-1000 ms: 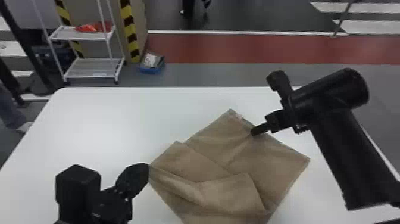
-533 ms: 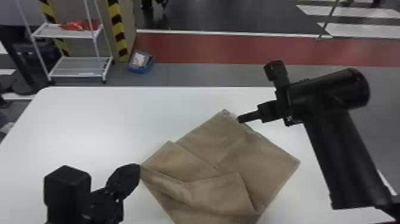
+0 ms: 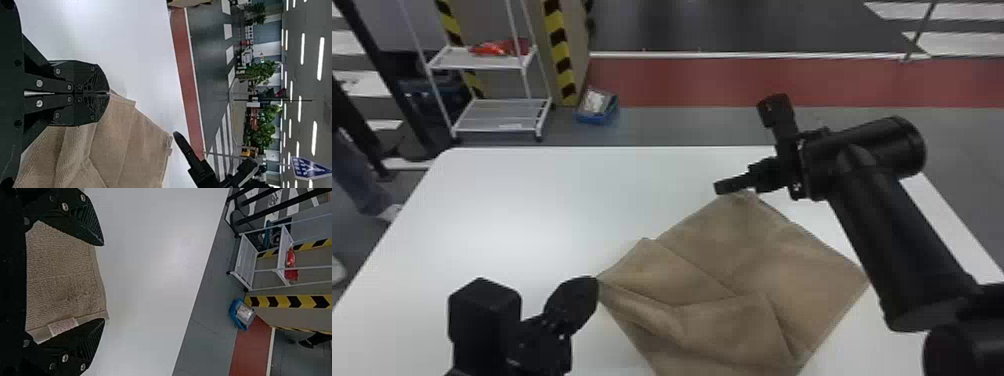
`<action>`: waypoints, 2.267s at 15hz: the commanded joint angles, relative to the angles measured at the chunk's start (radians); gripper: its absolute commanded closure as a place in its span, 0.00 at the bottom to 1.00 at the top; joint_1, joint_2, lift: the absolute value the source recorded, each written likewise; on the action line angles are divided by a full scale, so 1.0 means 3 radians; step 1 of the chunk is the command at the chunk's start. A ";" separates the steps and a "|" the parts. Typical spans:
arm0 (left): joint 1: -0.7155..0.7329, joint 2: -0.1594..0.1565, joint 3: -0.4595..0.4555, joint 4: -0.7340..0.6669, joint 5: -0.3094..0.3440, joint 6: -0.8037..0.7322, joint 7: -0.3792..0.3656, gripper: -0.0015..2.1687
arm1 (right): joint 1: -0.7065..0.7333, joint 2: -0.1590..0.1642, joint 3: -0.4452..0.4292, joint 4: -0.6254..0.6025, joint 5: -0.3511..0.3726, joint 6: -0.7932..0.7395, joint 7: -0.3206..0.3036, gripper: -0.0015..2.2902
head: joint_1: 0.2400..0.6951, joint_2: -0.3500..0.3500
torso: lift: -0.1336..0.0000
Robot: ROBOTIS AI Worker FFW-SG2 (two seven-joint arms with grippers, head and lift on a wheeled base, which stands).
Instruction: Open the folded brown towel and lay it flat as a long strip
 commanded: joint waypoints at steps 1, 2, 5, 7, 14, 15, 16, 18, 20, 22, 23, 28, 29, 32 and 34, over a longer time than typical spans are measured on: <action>0.0039 0.0019 0.0017 -0.0017 -0.0005 -0.0010 0.0000 0.67 | -0.0104 0.0011 0.0008 0.0276 -0.0015 -0.0223 -0.0057 0.13 | 1.00 0.54 | 0.08; 0.0054 0.0029 0.0027 -0.0023 -0.0005 -0.0010 0.0000 0.67 | -0.0124 0.0011 0.0013 0.0312 0.0005 -0.0223 -0.0134 0.14 | 1.00 0.54 | 0.08; 0.0059 0.0045 0.0027 -0.0023 -0.0005 -0.0020 0.0000 0.67 | -0.0160 0.0011 0.0054 0.0399 0.0031 -0.0172 -0.0226 0.14 | 1.00 0.53 | 0.08; 0.0064 0.0045 0.0027 -0.0033 0.0000 -0.0020 0.0000 0.67 | -0.0160 0.0011 0.0069 0.0445 0.0041 -0.0161 -0.0236 0.14 | 1.00 0.52 | 0.08; 0.0080 0.0050 0.0017 -0.0033 -0.0005 -0.0020 -0.0010 0.67 | -0.0160 0.0011 0.0075 0.0552 0.0031 -0.0243 -0.0297 0.16 | 1.00 0.51 | 0.08; 0.0080 0.0050 0.0017 -0.0033 -0.0005 -0.0020 -0.0010 0.67 | -0.0160 0.0011 0.0069 0.0552 0.0015 -0.0264 -0.0297 0.16 | 1.00 0.51 | 0.08; 0.0080 0.0050 0.0017 -0.0028 -0.0005 -0.0020 -0.0010 0.67 | -0.0160 0.0011 0.0064 0.0552 0.0015 -0.0274 -0.0297 0.16 | 1.00 0.51 | 0.08; 0.0080 0.0050 0.0012 -0.0028 -0.0005 -0.0020 -0.0010 0.67 | -0.0175 0.0011 0.0064 0.0568 0.0026 -0.0274 -0.0313 0.16 | 1.00 0.51 | 0.08; 0.0080 0.0050 0.0012 -0.0023 -0.0005 -0.0020 -0.0015 0.67 | -0.0175 0.0011 0.0064 0.0598 0.0031 -0.0294 -0.0369 0.16 | 1.00 0.51 | 0.08; 0.0080 0.0045 0.0006 -0.0012 -0.0005 -0.0020 -0.0015 0.67 | -0.0186 0.0011 0.0064 0.0634 0.0041 -0.0305 -0.0389 0.17 | 1.00 0.51 | 0.08; 0.0080 0.0045 0.0001 -0.0007 -0.0005 -0.0020 -0.0015 0.67 | -0.0196 0.0011 0.0059 0.0665 0.0051 -0.0335 -0.0400 0.17 | 1.00 0.50 | 0.08; 0.0080 0.0045 0.0001 -0.0007 -0.0005 -0.0031 -0.0015 0.67 | -0.0232 0.0011 0.0064 0.0777 0.0051 -0.0417 -0.0430 0.22 | 1.00 0.50 | 0.08; 0.0080 0.0045 0.0001 -0.0007 -0.0005 -0.0031 -0.0015 0.67 | -0.0232 0.0011 0.0064 0.0787 0.0041 -0.0458 -0.0430 0.22 | 1.00 0.50 | 0.08; 0.0080 0.0045 0.0001 0.0003 -0.0010 -0.0041 -0.0015 0.67 | -0.0242 0.0011 0.0064 0.0787 0.0031 -0.0478 -0.0410 0.30 | 1.00 0.50 | 0.08; 0.0069 0.0045 0.0001 0.0008 -0.0010 -0.0041 -0.0015 0.67 | -0.0247 0.0011 0.0064 0.0787 0.0015 -0.0478 -0.0394 0.33 | 1.00 0.50 | 0.08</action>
